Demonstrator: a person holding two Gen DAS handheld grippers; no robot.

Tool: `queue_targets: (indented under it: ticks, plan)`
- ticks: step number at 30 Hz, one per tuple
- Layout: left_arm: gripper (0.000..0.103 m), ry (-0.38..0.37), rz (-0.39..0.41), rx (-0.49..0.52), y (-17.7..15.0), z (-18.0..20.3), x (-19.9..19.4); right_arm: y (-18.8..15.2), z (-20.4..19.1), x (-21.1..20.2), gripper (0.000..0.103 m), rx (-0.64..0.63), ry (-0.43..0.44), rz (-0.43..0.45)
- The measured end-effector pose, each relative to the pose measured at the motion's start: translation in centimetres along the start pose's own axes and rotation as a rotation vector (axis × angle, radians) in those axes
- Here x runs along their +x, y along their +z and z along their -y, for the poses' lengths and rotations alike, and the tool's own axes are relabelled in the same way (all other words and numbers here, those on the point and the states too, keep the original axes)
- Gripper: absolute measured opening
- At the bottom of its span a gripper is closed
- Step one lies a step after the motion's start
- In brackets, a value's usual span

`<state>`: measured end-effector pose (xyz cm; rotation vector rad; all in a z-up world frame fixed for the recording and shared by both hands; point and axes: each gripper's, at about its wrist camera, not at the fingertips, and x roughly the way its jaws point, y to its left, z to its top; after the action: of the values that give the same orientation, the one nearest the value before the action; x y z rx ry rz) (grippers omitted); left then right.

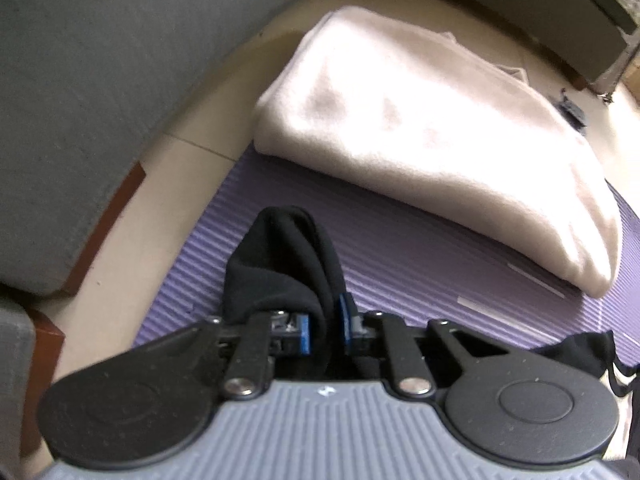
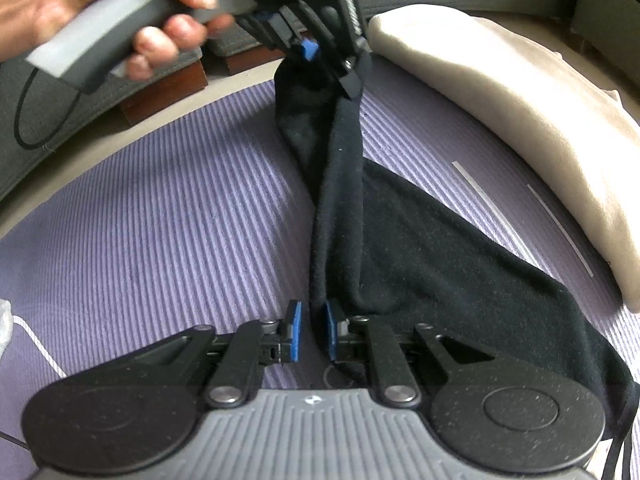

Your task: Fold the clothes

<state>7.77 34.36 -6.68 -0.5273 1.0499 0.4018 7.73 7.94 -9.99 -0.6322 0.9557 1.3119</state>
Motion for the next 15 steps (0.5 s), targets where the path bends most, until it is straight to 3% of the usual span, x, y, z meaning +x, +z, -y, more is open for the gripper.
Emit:
queue_targets:
  ticks: [3,8,13,15]
  plan:
    - [0.014,-0.044,0.013,0.010,-0.9,-1.1,-1.5,-0.1,0.1,0.1,0.014,0.002,0.001,0.002]
    - [0.015,-0.048,0.003,0.001,-3.3,-3.4,-2.9,-0.1,0.0,0.1,0.014,0.001,-0.002,0.003]
    - [0.015,-0.014,-0.069,0.008,-6.2,-6.2,-2.9,0.1,0.1,0.2,0.016,0.007,-0.005,-0.005]
    - [0.022,-0.009,-0.092,0.020,-7.3,-7.2,-3.2,0.2,0.2,0.3,0.019,0.015,-0.007,-0.013]
